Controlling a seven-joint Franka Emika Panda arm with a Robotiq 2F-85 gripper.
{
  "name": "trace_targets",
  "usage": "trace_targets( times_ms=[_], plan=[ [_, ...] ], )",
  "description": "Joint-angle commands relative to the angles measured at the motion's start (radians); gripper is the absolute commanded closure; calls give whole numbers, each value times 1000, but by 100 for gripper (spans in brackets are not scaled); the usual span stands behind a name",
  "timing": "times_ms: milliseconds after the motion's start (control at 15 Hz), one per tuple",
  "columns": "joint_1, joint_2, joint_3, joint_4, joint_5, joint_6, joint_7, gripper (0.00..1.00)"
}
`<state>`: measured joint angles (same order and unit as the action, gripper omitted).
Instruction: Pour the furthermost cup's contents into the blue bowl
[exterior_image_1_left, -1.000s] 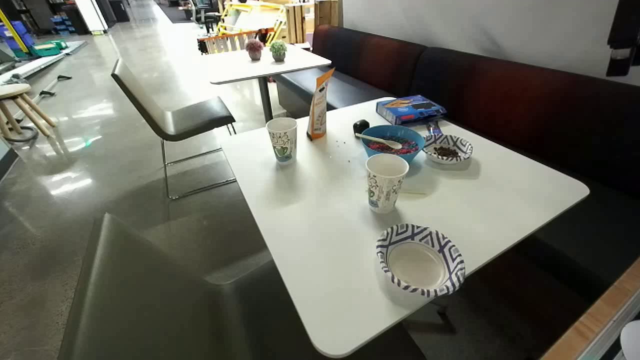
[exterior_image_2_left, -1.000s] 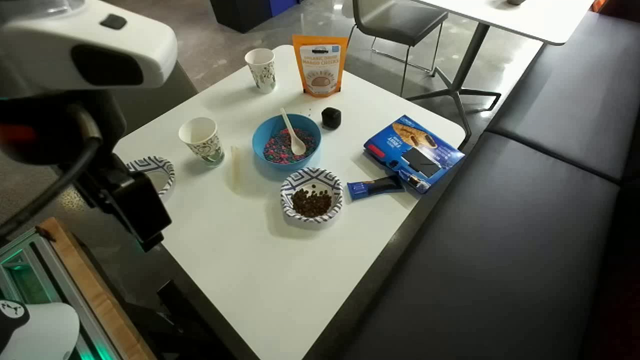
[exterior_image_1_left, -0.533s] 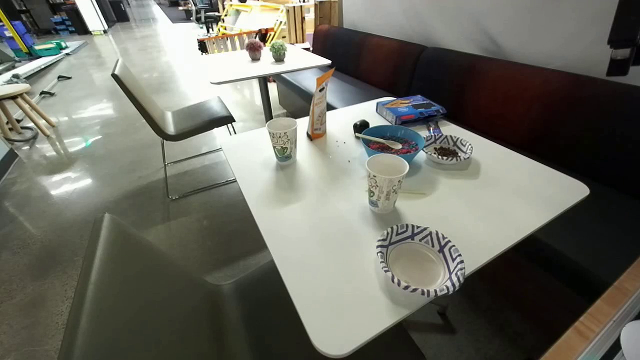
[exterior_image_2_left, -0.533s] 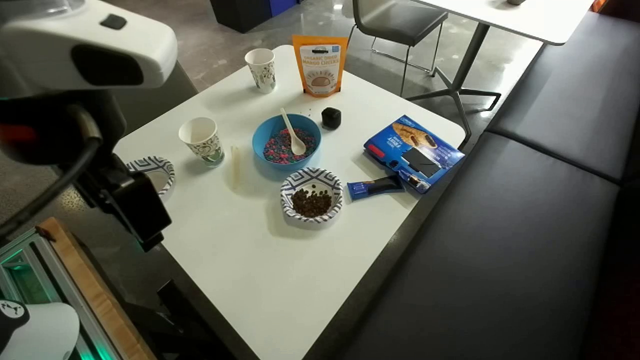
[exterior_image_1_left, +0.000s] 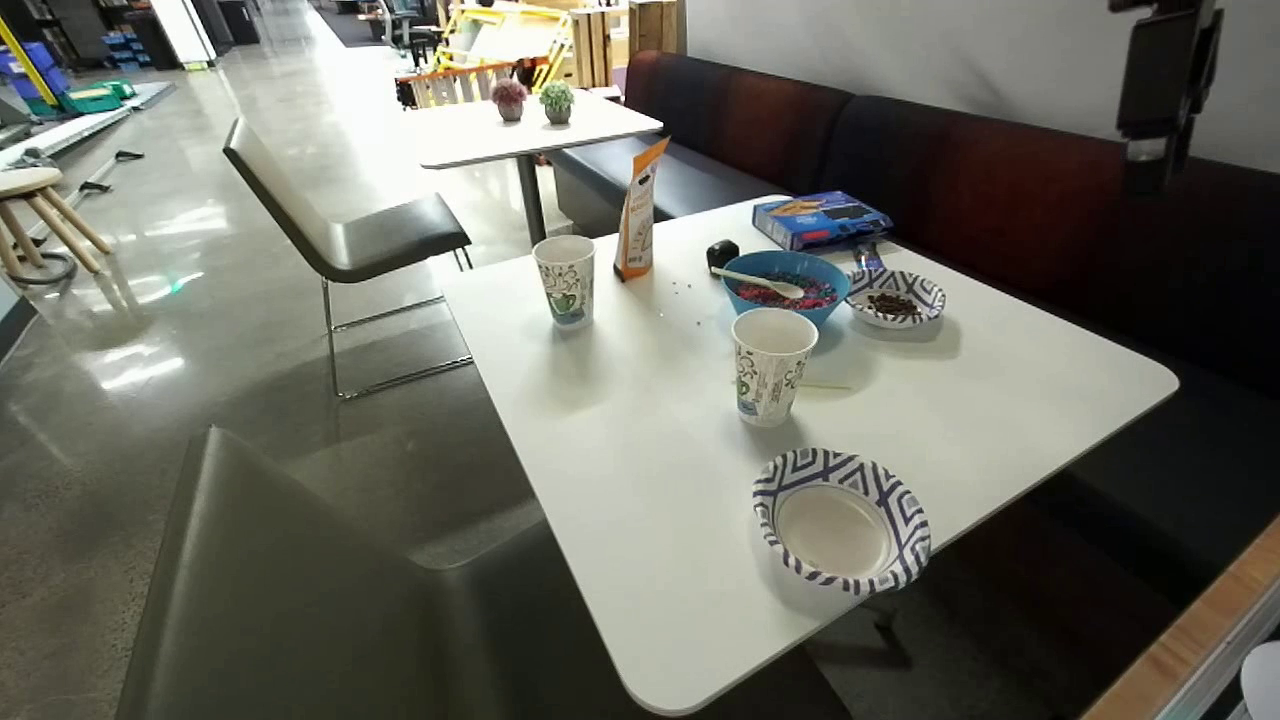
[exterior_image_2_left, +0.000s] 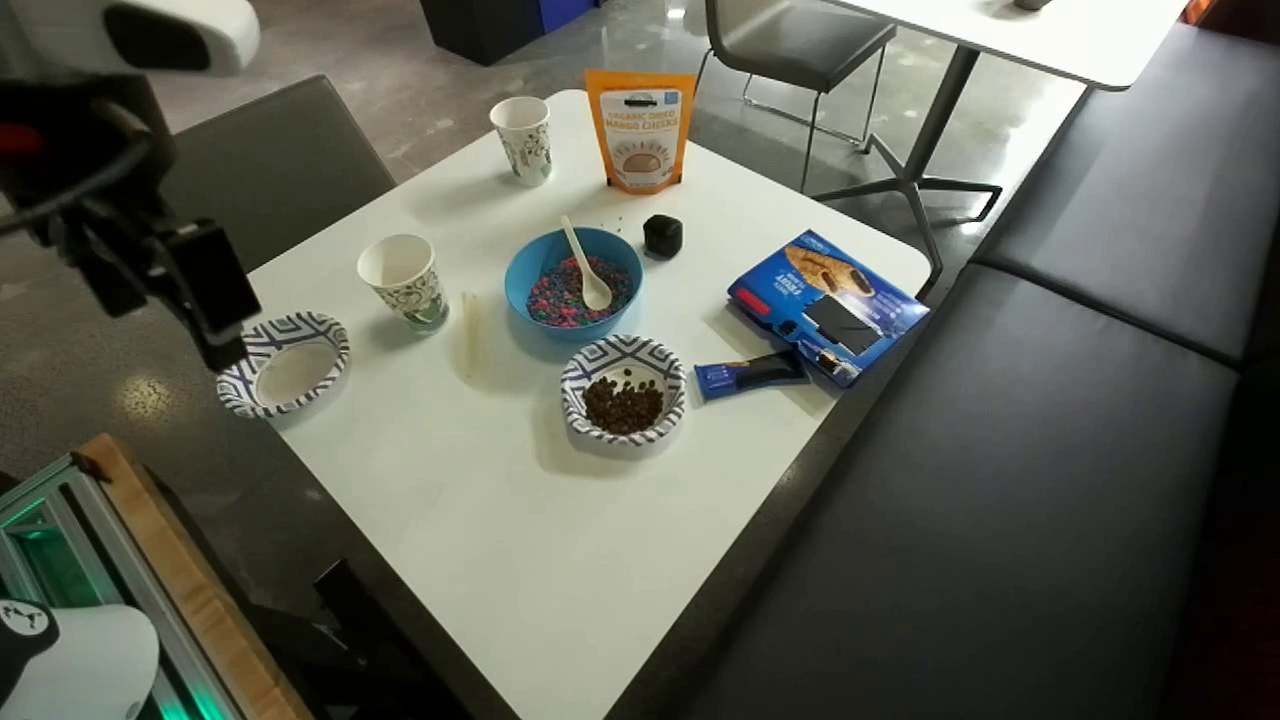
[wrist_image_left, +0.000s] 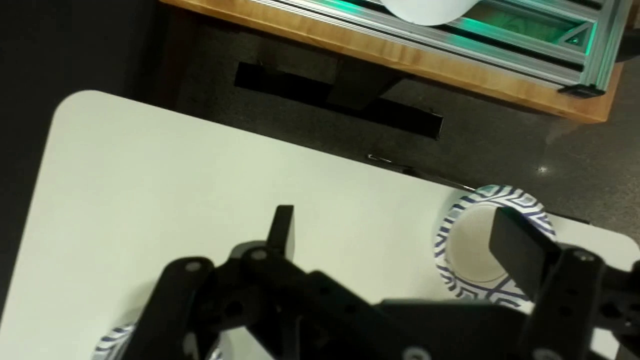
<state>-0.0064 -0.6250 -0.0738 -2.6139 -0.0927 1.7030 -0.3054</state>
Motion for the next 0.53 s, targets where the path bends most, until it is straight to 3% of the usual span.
trace_targets(
  times_ms=[0,200,467],
  plan=[
    [128,14,153,1,83,14,142,0],
    [215,92,271,105,77,39,205,0],
    [266,208,331,281,52,53,195,0]
  ],
)
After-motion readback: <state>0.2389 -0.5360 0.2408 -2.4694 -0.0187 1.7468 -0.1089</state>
